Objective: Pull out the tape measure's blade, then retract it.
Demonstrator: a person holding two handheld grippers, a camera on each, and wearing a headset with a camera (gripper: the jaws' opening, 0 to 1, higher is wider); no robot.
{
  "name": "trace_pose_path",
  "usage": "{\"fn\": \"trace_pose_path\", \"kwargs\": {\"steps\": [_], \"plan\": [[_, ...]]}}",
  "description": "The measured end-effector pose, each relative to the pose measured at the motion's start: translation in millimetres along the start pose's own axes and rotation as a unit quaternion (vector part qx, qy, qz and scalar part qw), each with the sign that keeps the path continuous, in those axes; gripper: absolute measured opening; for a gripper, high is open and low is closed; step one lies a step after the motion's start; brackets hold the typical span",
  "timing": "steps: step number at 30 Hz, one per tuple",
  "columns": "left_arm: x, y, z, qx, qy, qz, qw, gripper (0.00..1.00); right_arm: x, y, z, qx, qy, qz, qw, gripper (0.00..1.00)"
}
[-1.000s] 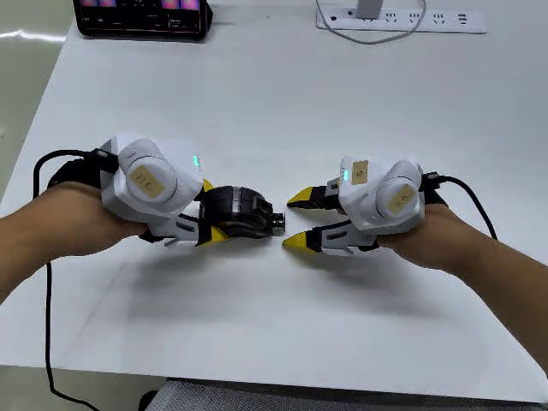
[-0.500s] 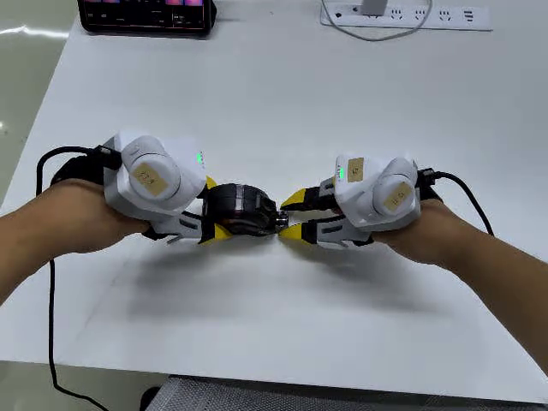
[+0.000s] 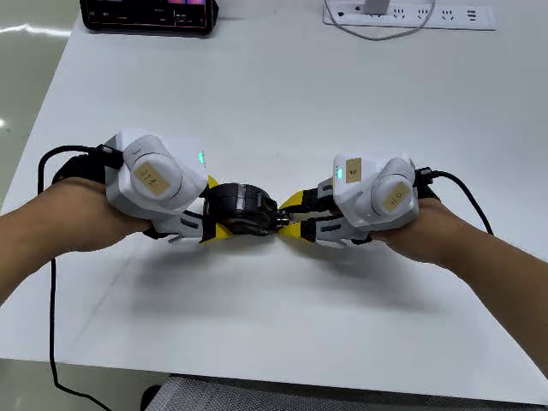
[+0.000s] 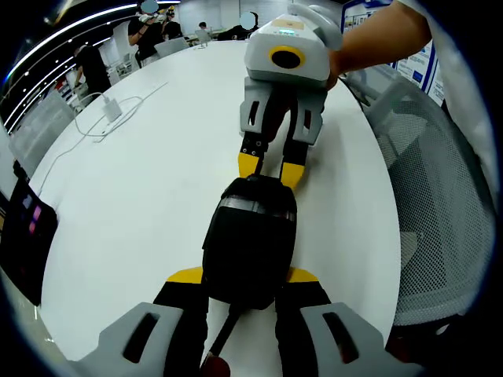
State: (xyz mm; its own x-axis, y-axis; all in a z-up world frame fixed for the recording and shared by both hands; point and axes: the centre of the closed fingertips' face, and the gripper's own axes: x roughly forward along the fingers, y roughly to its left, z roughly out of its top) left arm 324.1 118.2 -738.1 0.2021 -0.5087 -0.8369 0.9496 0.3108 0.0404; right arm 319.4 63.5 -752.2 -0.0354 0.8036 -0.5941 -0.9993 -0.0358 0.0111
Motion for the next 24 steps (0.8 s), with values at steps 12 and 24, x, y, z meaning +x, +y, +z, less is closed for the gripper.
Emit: {"fn": "trace_pose_path", "kwargs": {"steps": [12, 24], "plan": [[-0.2, -0.1, -0.1, 0.004, 0.002, 0.001, 1.0000, 0.27, 0.1, -0.6, -0.1, -0.009, 0.003, -0.001, 0.9999, 0.10], [0.4, 0.3, -0.1, 0.016, -0.003, 0.000, 0.9999, 0.27, -2.4, 1.9, -2.2, -0.008, 0.010, 0.000, 0.9999, 0.10]]}}
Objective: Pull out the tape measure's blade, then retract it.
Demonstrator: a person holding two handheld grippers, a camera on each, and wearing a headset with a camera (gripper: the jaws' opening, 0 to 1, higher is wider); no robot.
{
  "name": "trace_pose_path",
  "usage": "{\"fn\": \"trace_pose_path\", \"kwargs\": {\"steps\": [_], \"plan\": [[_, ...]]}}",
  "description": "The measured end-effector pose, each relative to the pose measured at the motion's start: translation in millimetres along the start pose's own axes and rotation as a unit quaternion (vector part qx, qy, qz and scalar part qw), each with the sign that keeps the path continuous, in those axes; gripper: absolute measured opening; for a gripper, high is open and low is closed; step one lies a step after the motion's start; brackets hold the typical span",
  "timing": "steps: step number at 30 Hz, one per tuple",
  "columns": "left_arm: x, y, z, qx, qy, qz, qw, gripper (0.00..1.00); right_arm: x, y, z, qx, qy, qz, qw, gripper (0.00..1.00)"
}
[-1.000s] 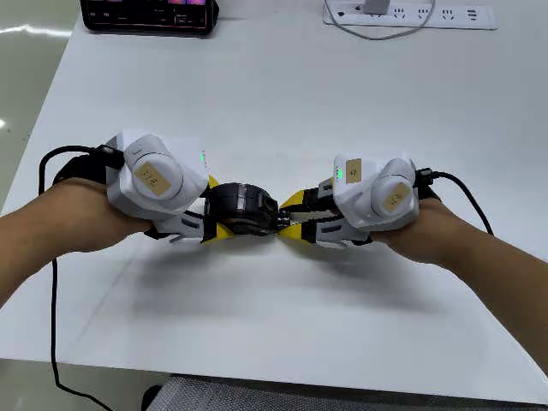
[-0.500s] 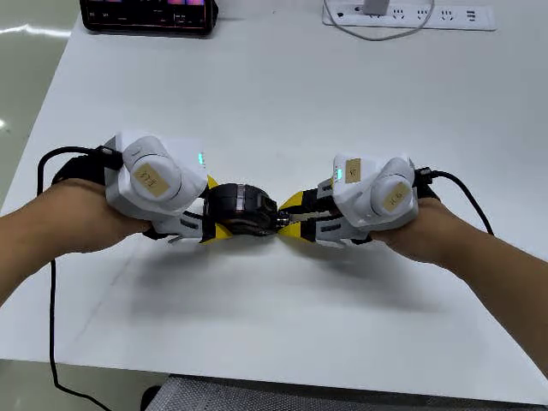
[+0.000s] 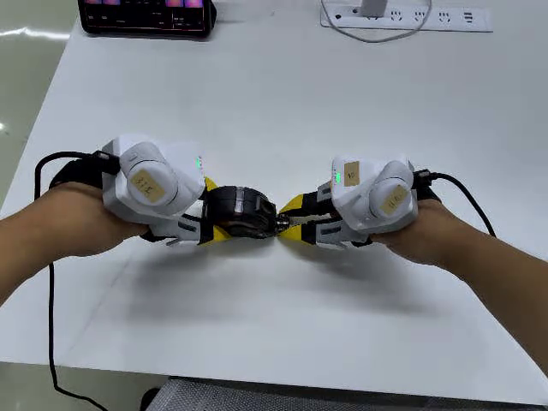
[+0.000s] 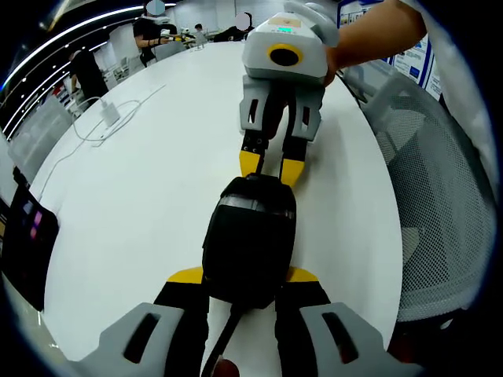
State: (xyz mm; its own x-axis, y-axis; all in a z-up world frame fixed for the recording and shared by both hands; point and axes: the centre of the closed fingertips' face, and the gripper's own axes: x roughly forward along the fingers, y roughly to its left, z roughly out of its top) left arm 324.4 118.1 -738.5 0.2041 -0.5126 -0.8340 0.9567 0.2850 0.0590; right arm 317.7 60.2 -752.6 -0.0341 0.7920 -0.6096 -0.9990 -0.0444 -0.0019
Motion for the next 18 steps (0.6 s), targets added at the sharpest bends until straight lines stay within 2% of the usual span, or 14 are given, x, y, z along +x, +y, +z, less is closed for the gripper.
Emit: {"fn": "trace_pose_path", "kwargs": {"steps": [9, 18], "plan": [[-0.4, -0.4, 0.8, -0.001, -0.001, 0.001, 1.0000, 0.27, -1.2, 0.9, -1.5, 0.000, 0.002, -0.001, 1.0000, 0.10], [-0.4, -0.6, 1.1, 0.002, -0.004, 0.001, 1.0000, 0.27, -11.5, 1.4, -10.6, -0.001, 0.011, -0.001, 0.9999, 0.10]]}}
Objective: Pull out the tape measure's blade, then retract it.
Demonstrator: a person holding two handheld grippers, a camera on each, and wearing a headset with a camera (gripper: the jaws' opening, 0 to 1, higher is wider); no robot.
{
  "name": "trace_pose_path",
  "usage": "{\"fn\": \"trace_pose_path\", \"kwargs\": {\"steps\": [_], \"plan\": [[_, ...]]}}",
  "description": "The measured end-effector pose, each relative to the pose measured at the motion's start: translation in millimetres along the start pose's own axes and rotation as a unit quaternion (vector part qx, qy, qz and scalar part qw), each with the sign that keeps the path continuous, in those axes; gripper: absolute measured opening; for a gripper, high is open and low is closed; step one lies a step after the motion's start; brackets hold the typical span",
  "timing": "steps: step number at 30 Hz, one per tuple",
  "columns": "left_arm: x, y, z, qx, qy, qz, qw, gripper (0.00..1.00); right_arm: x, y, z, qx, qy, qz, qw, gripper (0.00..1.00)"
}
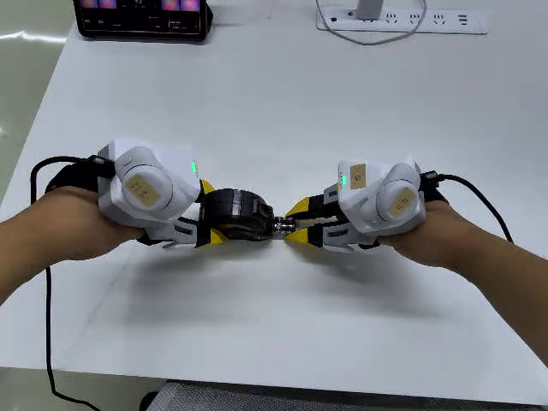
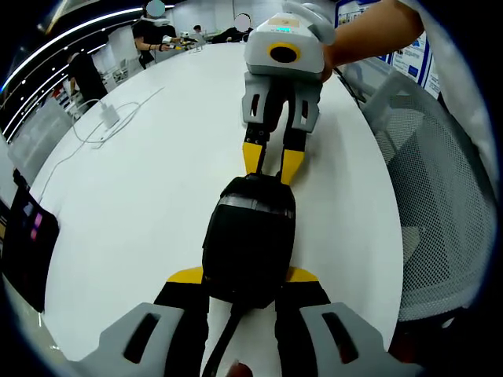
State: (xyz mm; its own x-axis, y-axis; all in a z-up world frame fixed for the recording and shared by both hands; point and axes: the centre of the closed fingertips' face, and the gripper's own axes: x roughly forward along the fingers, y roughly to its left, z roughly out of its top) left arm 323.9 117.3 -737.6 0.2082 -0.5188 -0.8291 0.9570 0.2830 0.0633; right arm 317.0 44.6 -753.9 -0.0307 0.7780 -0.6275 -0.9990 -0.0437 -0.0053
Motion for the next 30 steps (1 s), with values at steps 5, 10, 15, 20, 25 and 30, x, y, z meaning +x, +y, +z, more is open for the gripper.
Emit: {"fn": "trace_pose_path", "kwargs": {"steps": [5, 10, 15, 20, 25, 30], "plan": [[0.3, 0.1, -0.2, -0.001, 0.001, 0.000, 1.0000, 0.27, -3.3, 0.5, -3.1, 0.001, 0.003, -0.001, 1.0000, 0.10], [0.4, 0.1, 0.0, 0.000, 0.001, -0.001, 1.0000, 0.27, -7.3, 0.8, -6.1, 0.003, 0.004, -0.003, 1.0000, 0.10], [0.4, 0.1, 0.0, 0.000, 0.002, -0.001, 1.0000, 0.27, -10.7, 1.3, -8.9, 0.001, 0.008, -0.005, 1.0000, 0.10], [0.7, 0.3, -0.2, -0.001, 0.002, -0.001, 1.0000, 0.27, -14.7, 1.7, -11.7, 0.002, 0.011, -0.004, 0.9999, 0.10], [0.7, 0.1, -0.1, 0.001, 0.003, -0.002, 1.0000, 0.27, -18.3, 1.3, -15.3, 0.003, 0.013, -0.004, 0.9999, 0.10], [0.6, 0.0, 0.0, 0.000, 0.003, -0.002, 1.0000, 0.27, -22.3, 0.5, -18.5, 0.003, 0.016, -0.004, 0.9999, 0.10]]}}
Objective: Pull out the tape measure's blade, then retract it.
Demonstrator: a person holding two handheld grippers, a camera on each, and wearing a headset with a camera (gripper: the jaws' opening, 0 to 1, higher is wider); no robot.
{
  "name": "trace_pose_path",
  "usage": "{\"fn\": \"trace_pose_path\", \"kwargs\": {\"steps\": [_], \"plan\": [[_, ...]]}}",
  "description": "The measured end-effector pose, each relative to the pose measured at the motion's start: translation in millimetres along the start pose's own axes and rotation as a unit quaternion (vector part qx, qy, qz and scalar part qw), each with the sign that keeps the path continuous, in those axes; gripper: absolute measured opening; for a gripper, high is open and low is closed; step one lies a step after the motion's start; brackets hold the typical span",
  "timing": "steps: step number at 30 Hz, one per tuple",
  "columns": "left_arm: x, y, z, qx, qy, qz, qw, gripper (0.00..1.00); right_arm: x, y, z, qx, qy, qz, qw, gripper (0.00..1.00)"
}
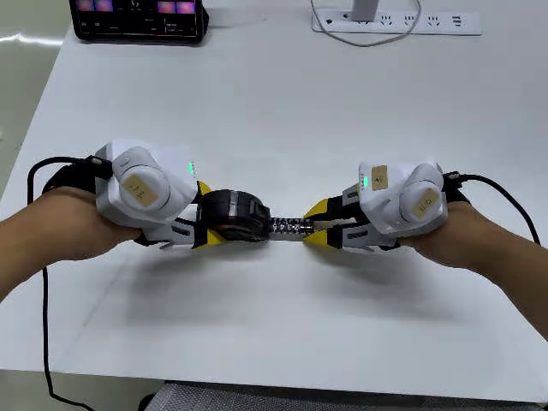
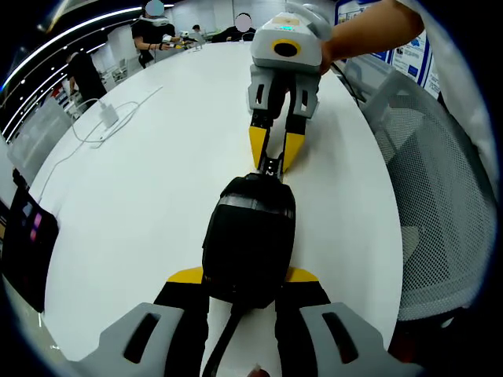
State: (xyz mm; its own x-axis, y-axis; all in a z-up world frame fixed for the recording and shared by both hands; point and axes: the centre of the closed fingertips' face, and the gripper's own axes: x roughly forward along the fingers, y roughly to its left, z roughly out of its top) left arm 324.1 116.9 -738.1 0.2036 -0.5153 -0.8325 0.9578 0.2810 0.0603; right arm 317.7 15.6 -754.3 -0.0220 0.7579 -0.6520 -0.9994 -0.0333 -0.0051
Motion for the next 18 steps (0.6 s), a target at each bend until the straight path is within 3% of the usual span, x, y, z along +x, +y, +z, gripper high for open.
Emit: {"fn": "trace_pose_path", "kwargs": {"steps": [18], "plan": [[-0.1, -0.1, 0.1, -0.001, 0.002, 0.001, 1.0000, 0.27, -15.5, 0.4, -11.2, -0.002, 0.014, -0.002, 0.9999, 0.10]]}}
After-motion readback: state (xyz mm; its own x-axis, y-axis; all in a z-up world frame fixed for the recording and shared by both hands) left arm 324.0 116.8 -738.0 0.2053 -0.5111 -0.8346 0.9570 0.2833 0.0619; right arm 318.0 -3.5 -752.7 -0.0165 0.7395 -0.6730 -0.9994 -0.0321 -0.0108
